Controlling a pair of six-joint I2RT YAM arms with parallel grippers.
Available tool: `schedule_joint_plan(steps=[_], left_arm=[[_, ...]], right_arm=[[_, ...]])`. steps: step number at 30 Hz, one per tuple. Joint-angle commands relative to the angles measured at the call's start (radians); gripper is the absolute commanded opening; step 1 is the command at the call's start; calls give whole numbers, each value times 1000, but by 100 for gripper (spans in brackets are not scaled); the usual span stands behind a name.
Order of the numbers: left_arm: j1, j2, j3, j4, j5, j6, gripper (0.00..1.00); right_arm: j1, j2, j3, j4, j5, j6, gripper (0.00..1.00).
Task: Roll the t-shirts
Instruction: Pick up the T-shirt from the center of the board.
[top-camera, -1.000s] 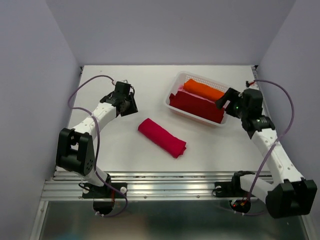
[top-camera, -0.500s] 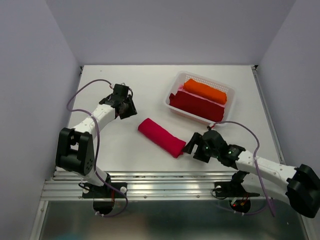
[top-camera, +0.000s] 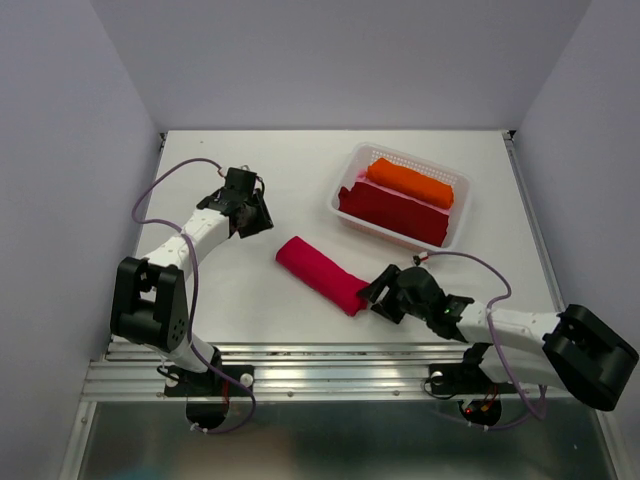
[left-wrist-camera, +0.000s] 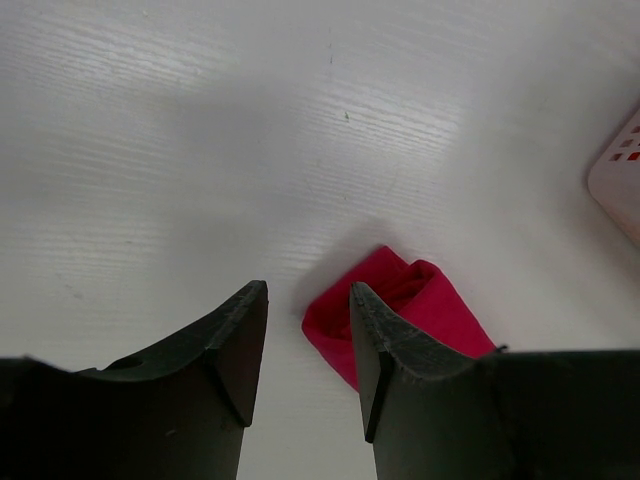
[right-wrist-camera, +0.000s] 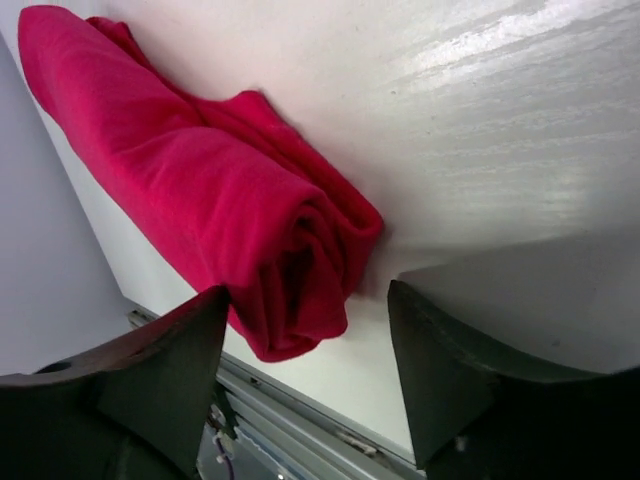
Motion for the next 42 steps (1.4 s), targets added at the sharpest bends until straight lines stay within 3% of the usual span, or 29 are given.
schedule_joint_plan(steps=[1,8,11,16,21,25,27,31,35,36,39,42], left_arm=[[7,-40,9,0,-4,4,49],[8,-49,9,-4,-6,6,49],[8,-61,1,-4,-8,10,49],[7,-86,-25,0,6,32,49],[7,-141,-74,0,6,55,50],[2,-167,-120,-1,61,64,68],[-5,-190,-155,0,77,56,78],[-24,-237,-218,38,137,32,89],[-25,-267,-291,127,207,10,89],[-25,-268,-307,178,260,-2,89],[-27,-251,-338,229,330,-27,87],[-27,-234,-362,299,354,-56,87]], right_arm=[[8,69,12,107,55,19,67],[8,162,52,127,87,-10,31],[8,147,53,99,111,-39,22],[-65,109,96,-17,92,-157,16],[-228,159,136,-78,-109,-378,15],[-262,202,209,-163,-125,-500,15],[-272,214,239,-171,-137,-536,19],[-272,228,249,-204,-168,-537,30],[-272,193,226,-211,-172,-503,42],[-272,170,225,-223,-165,-498,51],[-272,126,210,-250,-143,-481,67],[-272,61,191,-267,-132,-458,76]])
